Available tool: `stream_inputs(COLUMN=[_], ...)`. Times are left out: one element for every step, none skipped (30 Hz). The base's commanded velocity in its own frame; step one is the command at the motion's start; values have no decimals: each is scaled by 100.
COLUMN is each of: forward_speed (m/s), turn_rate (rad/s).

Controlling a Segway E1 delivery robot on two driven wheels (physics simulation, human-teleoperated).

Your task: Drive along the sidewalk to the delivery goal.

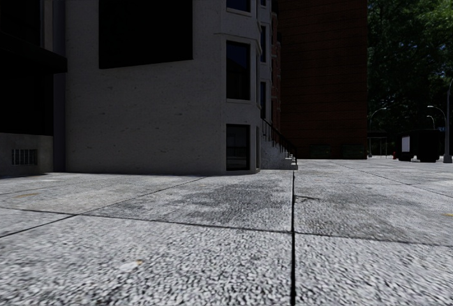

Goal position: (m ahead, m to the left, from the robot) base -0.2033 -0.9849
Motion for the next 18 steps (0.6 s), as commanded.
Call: stream_inputs(forward_speed=[0, 0, 0, 0, 0, 0, 0, 0, 0, 0, 0, 0, 0, 0, 0, 0, 0, 0], turn_rate=[0, 0, 0, 0, 0, 0, 0, 0, 0, 0, 0, 0, 0, 0, 0, 0, 0, 0])
